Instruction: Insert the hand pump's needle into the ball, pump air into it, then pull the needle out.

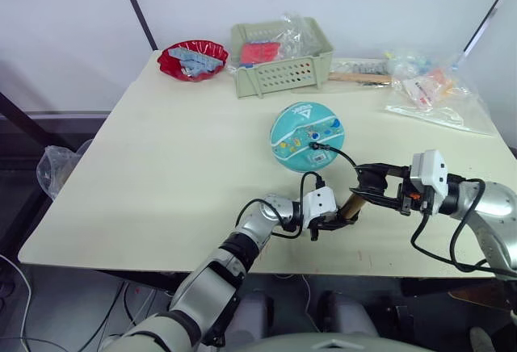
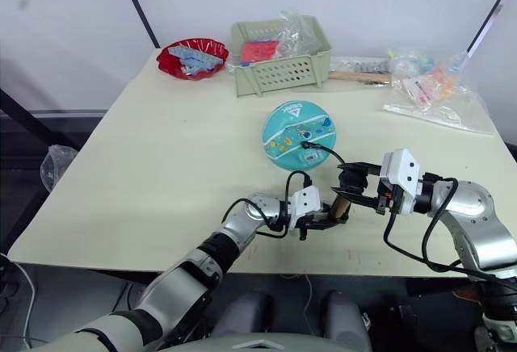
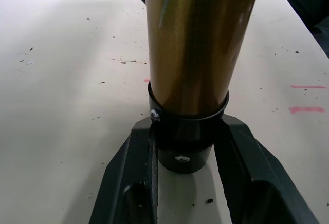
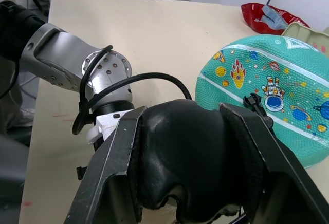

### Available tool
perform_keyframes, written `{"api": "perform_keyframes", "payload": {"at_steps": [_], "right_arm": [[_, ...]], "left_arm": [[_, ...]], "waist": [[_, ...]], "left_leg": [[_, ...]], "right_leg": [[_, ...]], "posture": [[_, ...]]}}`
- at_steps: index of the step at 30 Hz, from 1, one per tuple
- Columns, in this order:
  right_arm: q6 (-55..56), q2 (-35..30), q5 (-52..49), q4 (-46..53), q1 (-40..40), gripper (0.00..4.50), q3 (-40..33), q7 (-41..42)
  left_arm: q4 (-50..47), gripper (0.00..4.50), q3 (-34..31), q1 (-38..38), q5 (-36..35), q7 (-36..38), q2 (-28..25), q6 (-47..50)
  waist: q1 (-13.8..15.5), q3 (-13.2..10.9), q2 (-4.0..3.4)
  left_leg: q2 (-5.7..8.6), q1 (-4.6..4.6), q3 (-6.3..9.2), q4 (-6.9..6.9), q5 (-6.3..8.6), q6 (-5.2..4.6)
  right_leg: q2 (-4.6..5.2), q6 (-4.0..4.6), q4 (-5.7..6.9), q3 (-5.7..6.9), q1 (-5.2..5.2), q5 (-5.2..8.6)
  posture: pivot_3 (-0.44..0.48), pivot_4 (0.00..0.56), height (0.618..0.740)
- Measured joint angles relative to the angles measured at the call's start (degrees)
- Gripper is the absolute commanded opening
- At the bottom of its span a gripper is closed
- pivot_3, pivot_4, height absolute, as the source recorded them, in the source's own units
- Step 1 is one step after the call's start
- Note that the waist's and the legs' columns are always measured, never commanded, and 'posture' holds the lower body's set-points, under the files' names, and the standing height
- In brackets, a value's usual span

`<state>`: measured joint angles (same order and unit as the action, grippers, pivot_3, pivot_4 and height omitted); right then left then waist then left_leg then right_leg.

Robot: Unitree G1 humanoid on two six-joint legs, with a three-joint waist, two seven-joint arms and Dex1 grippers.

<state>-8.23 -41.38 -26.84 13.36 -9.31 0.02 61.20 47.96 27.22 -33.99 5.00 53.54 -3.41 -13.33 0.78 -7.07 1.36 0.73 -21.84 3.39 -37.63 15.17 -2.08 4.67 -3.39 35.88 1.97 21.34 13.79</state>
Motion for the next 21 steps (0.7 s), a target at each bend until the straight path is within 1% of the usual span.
{"api": "perform_keyframes", "payload": {"at_steps": [3, 6, 9, 15, 17, 21], "right_arm": [[-2.72, -0.41, -1.38, -0.37, -2.13, 1.65, -0.13, 0.9], [-7.84, -1.6, -4.74, 0.17, -5.05, 1.65, -1.16, 1.12], [-13.86, -4.23, -8.69, 2.4, -8.75, 1.65, -2.78, 1.37], [-20.76, -8.57, -14.38, 5.87, -14.13, 1.65, -6.14, 1.91], [-23.93, -10.36, -17.59, 6.94, -16.74, 1.65, -8.27, 1.78], [-27.78, -12.44, -21.47, 8.06, -19.87, 1.65, -10.53, 0.96]], "left_arm": [[0.12, 1.07, 0.0, -0.34, 0.0, 0.17, 0.04, -0.05], [0.12, 1.07, -0.05, -0.58, -0.01, 0.22, 0.14, -0.55], [0.12, 1.07, -0.14, -0.59, -0.09, 0.52, 0.18, -1.33], [0.23, 1.07, -0.16, -0.65, -0.09, 0.46, 0.19, -1.82], [0.23, 1.07, -0.18, -0.65, -0.09, 0.46, 0.2, -1.85], [0.23, 1.07, -0.18, -0.72, -0.09, 0.63, 0.2, -1.84]], "waist": [[-0.02, -0.09, -0.12], [0.02, -0.33, -0.38], [0.06, -0.51, -0.67], [0.05, -0.68, -0.71], [0.05, -0.73, -0.72], [0.05, -0.76, -0.72]], "left_leg": [[0.01, -0.02, -0.02, 0.0, 0.0, 0.0], [0.03, -0.15, -0.02, 0.0, 0.0, 0.0], [0.05, -0.34, 0.0, 0.0, 0.0, 0.0], [0.07, -0.4, -0.01, 0.0, 0.0, 0.0], [0.07, -0.41, -0.02, -0.01, 0.0, 0.0], [0.07, -0.44, -0.01, -0.01, 0.0, 0.0]], "right_leg": [[0.01, 0.01, 0.0, -0.03, 0.01, -0.01], [0.03, 0.02, 0.0, -0.05, 0.08, -0.03], [0.03, 0.03, 0.0, -0.06, 0.25, -0.04], [0.11, 0.02, -0.01, -0.03, 0.29, -0.03], [0.13, 0.02, -0.01, -0.01, 0.31, -0.03], [0.15, 0.02, -0.01, 0.03, 0.32, -0.03]], "posture": [[0.0, 0.15, 0.74], [0.0, 0.15, 0.74], [0.0, 0.15, 0.74], [0.0, 0.15, 0.74], [0.0, 0.15, 0.74], [0.0, 0.15, 0.74]]}}
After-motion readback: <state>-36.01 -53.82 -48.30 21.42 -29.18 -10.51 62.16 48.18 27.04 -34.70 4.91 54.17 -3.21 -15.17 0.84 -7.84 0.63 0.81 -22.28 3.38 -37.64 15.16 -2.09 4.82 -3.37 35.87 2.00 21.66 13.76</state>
